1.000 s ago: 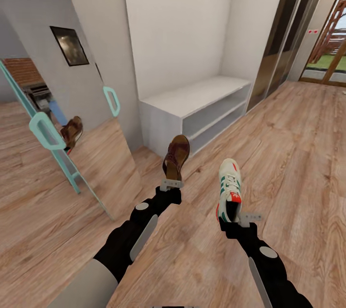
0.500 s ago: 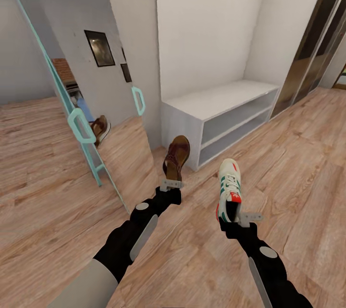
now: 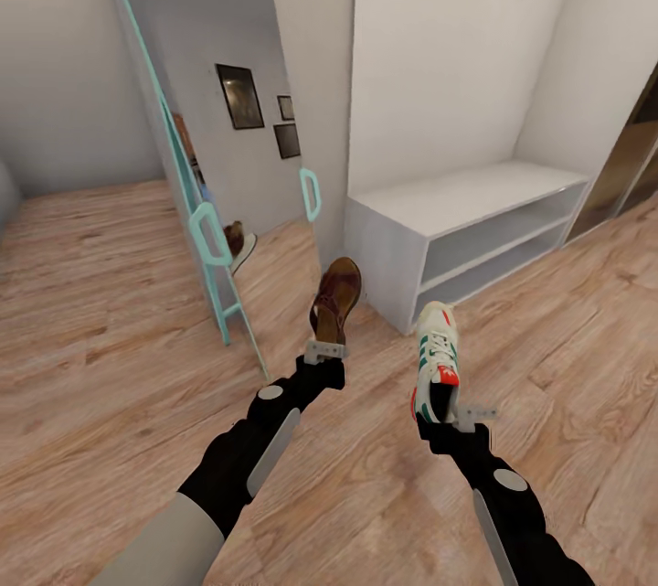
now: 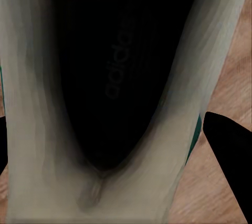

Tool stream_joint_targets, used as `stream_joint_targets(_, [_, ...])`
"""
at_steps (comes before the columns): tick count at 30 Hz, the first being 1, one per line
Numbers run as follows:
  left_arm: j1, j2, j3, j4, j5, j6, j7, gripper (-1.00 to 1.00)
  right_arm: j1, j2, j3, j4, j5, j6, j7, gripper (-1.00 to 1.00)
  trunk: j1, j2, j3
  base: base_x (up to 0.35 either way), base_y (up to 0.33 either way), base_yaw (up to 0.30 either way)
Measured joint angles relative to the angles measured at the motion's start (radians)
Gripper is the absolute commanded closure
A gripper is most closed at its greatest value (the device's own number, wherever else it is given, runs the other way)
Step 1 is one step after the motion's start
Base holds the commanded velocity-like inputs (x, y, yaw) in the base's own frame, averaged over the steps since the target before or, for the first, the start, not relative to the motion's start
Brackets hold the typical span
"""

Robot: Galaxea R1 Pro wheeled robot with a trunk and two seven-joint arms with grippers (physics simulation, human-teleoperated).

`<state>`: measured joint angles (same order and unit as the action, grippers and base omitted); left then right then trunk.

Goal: Pick up the two gym shoes and the two sandals from the corridor floor and place them onto the hallstand (shoe rack) in the corridor, making sure they are on the rack and not on the floor. Arrange them so the two gym shoes are next to each other and the two sandals are next to each other.

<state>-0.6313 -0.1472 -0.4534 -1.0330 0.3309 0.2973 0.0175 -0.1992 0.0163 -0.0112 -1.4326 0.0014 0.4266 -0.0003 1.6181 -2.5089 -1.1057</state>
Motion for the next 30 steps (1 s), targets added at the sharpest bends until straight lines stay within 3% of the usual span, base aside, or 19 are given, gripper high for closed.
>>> stream_joint_targets(7, [0.001,0.000,-0.004,-0.001,-0.001,-0.003,-0.001,1.00,0.000,0.000,0.000,0.000,0.000,0.000,0.000,1.00,0.000,0.000,0.006,0.000,0.000,0.277])
stream_joint_targets(13, [0.002,0.000,-0.071,-0.002,-0.002,-0.005,-0.001,1.00,0.000,0.000,0.000,0.000,0.000,0.000,0.000,1.00,0.000,0.000,0.011,0.000,-0.025,0.276])
stream_joint_targets(30, [0.002,0.000,-0.077,-0.002,-0.003,-0.005,0.000,1.00,0.000,0.000,0.000,-0.001,0.000,0.001,0.000,1.00,0.000,0.000,0.026,0.000,-0.321,0.274])
